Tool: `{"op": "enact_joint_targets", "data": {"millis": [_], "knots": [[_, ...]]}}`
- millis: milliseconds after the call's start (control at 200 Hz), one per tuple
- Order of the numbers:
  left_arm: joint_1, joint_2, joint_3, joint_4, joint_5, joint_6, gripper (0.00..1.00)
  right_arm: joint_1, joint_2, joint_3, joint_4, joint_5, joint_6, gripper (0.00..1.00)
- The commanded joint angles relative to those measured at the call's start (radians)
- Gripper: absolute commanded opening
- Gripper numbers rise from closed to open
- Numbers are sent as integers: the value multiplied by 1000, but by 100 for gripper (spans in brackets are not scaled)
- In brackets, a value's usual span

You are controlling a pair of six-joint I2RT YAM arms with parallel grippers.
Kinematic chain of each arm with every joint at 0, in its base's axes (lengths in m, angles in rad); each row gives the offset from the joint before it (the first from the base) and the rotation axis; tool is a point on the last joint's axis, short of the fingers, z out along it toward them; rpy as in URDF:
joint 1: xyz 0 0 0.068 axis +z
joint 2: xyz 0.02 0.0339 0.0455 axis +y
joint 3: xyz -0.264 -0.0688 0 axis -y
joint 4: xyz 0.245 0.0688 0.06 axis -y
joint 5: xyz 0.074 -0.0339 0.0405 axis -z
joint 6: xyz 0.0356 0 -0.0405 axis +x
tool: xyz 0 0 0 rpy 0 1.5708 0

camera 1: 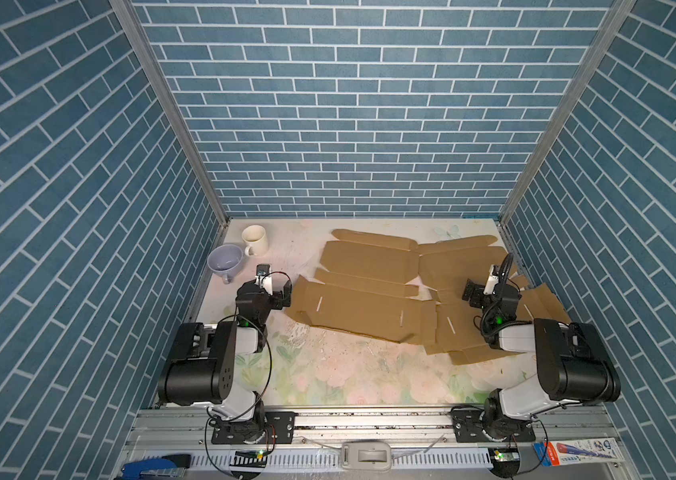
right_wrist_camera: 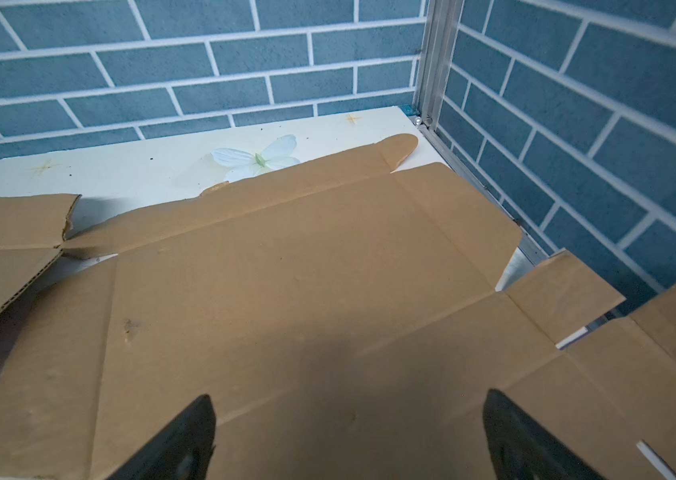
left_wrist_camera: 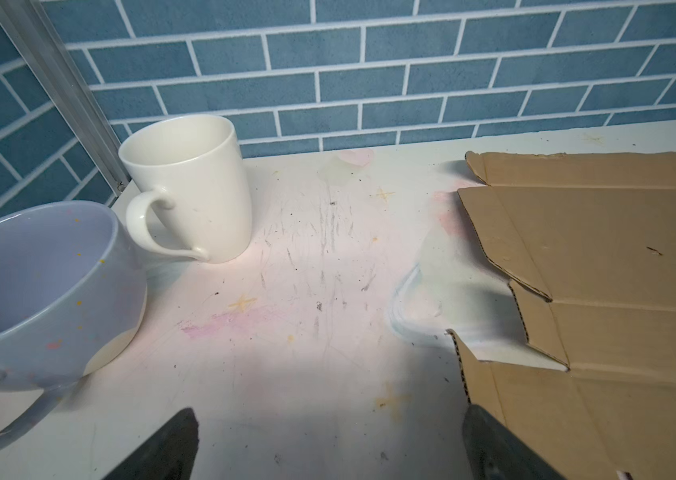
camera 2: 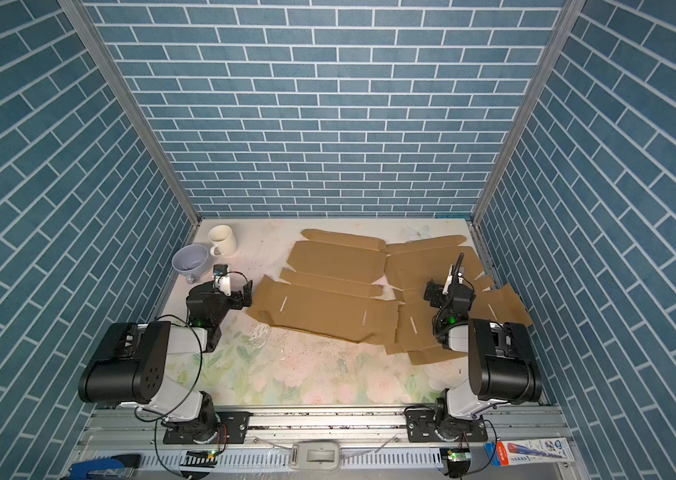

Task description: Fold the paper box

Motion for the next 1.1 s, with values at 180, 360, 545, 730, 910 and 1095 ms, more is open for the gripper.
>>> {"op": "enact_joint_targets", "data": {"millis": [180, 360, 545, 730, 910, 1095], "knots": [[-10, -4, 20, -32, -58, -2, 100, 2, 6, 9, 5, 11, -25, 99], [-10, -3, 21, -31, -62, -2, 100, 1, 6, 9, 3, 11, -25, 99], [-10, -2, 21, -31, -61, -2, 100, 0, 7, 11, 3, 12, -25, 99], [-10, -4, 21, -31, -62, -3, 100, 1, 6, 9, 3, 10, -25, 99], [-10, -4, 21, -31, -62, -2, 100, 0, 7, 10, 5, 8, -25, 99], [-12, -19, 9, -16, -103, -13, 99, 3, -8, 17, -13, 8, -28, 99]]}}
